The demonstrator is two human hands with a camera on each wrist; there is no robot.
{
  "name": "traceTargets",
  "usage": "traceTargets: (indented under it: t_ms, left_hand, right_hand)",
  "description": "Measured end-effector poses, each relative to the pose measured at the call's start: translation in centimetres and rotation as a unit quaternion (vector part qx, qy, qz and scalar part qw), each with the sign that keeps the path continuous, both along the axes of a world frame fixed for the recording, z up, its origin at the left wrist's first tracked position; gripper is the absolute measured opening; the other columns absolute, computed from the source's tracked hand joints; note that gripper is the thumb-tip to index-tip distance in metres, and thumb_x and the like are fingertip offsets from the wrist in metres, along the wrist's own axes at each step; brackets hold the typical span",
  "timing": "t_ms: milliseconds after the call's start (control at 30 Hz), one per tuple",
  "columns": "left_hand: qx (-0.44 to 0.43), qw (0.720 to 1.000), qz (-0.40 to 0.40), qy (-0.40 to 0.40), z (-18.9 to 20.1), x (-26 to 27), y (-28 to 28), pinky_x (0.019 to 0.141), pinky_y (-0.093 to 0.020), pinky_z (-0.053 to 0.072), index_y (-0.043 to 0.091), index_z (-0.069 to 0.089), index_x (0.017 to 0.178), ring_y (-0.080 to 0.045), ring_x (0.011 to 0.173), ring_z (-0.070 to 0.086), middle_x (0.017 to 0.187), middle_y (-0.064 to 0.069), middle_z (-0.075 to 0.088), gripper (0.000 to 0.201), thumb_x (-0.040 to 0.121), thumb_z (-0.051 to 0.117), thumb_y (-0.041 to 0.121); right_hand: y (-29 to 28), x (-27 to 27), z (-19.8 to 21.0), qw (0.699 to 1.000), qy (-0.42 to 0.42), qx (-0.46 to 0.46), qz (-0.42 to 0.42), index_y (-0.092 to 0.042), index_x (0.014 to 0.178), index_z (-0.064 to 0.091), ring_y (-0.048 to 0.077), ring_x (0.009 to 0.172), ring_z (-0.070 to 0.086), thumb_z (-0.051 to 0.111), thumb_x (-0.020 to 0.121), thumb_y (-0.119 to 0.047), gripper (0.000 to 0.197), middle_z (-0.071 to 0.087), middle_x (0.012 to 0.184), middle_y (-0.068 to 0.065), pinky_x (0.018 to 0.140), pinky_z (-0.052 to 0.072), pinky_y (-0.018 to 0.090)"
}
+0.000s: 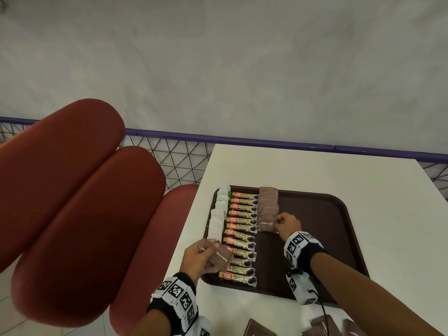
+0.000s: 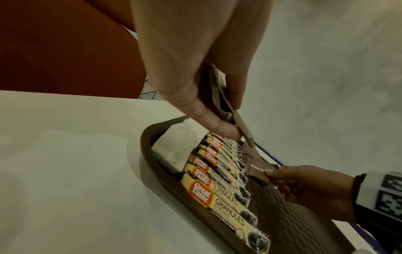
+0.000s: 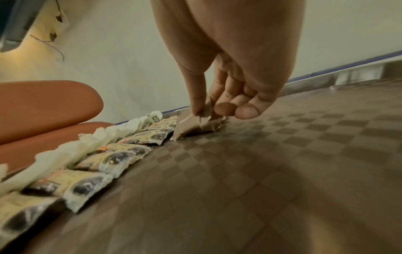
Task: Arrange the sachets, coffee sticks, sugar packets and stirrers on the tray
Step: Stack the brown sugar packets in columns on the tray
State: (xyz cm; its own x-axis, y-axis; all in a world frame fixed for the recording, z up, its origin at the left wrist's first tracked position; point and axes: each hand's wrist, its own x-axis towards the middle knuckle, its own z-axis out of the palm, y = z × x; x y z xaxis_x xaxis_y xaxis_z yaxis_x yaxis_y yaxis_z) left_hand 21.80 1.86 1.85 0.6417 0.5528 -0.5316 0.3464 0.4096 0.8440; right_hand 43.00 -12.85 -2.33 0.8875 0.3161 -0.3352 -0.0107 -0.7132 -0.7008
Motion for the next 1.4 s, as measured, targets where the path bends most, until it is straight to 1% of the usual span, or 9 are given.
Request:
traceTargets:
  t_ms: [267,567,733,867,933,1067,1200,1300,1400]
  left_hand:
    - [-0.027,0.999,0.002,-0.041,-0.2,0.1,0.2,0.057,-0.026,0.057,0.007,0.061,0.091,-0.027,0.087,0.064,0.099,-0.014,0.064,0.018,0.086,0.055,-0.008]
    - [-0.003,0.998,0.0,-0.063,0.0,0.2,-0.1,0.058,-0.026,0.057,0.009,0.06,0.091,-0.026,0.081,0.066,0.089,-0.013,0.066,0.022,0.083,0.057,-0.011]
    - [0.025,0.998,-0.006,-0.053,-0.3,0.3,-0.3,0.076,-0.039,0.054,0.014,0.061,0.092,-0.029,0.092,0.061,0.095,-0.012,0.064,0.024,0.082,0.061,-0.008]
    - [0.058,0.997,-0.023,-0.045,-0.2,0.6,-1.2,0.067,-0.03,0.054,0.016,0.061,0.09,-0.025,0.088,0.059,0.095,-0.011,0.062,0.025,0.081,0.062,-0.007]
    - [0.066,0.996,-0.035,-0.043,-0.1,0.7,-1.7,0.057,-0.021,0.053,0.015,0.061,0.093,-0.022,0.083,0.06,0.092,-0.009,0.061,0.024,0.081,0.063,-0.007]
    - [0.078,0.994,-0.062,-0.036,-0.2,0.9,-2.3,0.056,-0.022,0.052,0.017,0.061,0.094,-0.022,0.083,0.061,0.092,-0.009,0.062,0.024,0.08,0.066,-0.003]
    - [0.063,0.994,-0.081,-0.035,-0.2,0.9,-3.0,0.064,-0.028,0.056,0.015,0.062,0.093,-0.026,0.087,0.063,0.091,-0.009,0.065,0.023,0.079,0.068,-0.001]
    - [0.054,0.995,-0.08,-0.034,-0.2,0.9,-3.1,0.07,-0.03,0.055,0.012,0.062,0.092,-0.027,0.088,0.063,0.094,-0.012,0.065,0.016,0.082,0.065,-0.001]
    - [0.056,0.996,-0.067,-0.028,-0.6,0.9,-2.7,0.079,-0.035,0.053,0.008,0.061,0.077,-0.028,0.097,0.061,0.106,-0.004,0.063,0.011,0.086,0.061,0.002]
  right_hand:
    - [0.5,0.6,-0.5,0.99,-0.016,-0.136,0.04,-0.015,0.103,0.057,0.029,0.098,0.06,0.063,0.084,-0.036,0.029,0.06,0.11,0.014,0.088,0.052,0.039]
    - [0.0,-0.2,0.1,0.986,-0.135,-0.092,0.03,-0.01,0.108,0.048,0.027,0.111,0.042,0.065,0.083,-0.023,0.034,0.049,0.116,0.011,0.091,0.04,0.036]
    - [-0.1,-1.4,0.9,0.975,-0.207,-0.056,0.061,-0.011,0.111,0.05,0.024,0.109,0.041,0.062,0.082,-0.017,0.032,0.048,0.115,0.008,0.092,0.04,0.032]
    - [-0.1,-3.3,1.8,0.976,-0.151,0.058,0.142,-0.012,0.106,0.054,0.017,0.105,0.042,0.058,0.083,-0.007,0.024,0.048,0.106,0.002,0.084,0.037,0.023]
    - [0.0,-4.5,2.5,0.965,-0.115,0.137,0.19,-0.011,0.106,0.056,0.01,0.095,0.045,0.056,0.079,0.003,0.03,0.049,0.102,0.0,0.083,0.039,0.023]
    - [0.4,-6.9,3.3,0.932,0.037,0.221,0.286,-0.023,0.115,0.048,0.009,0.076,0.043,0.061,0.078,0.005,0.048,0.046,0.097,-0.004,0.067,0.043,0.018]
    - [0.6,-8.7,3.7,0.911,0.082,0.188,0.357,-0.016,0.131,0.04,0.007,0.078,0.052,0.062,0.079,0.004,0.06,0.051,0.094,-0.005,0.066,0.046,0.015]
    - [0.3,-8.5,3.8,0.915,0.057,0.142,0.372,-0.015,0.125,0.047,-0.002,0.065,0.054,0.061,0.08,0.004,0.05,0.057,0.078,-0.006,0.066,0.047,0.015]
    - [-0.4,-7.2,4.0,0.941,0.013,0.096,0.324,-0.015,0.118,0.056,0.008,0.078,0.059,0.06,0.083,0.001,0.039,0.058,0.082,-0.009,0.076,0.051,0.023]
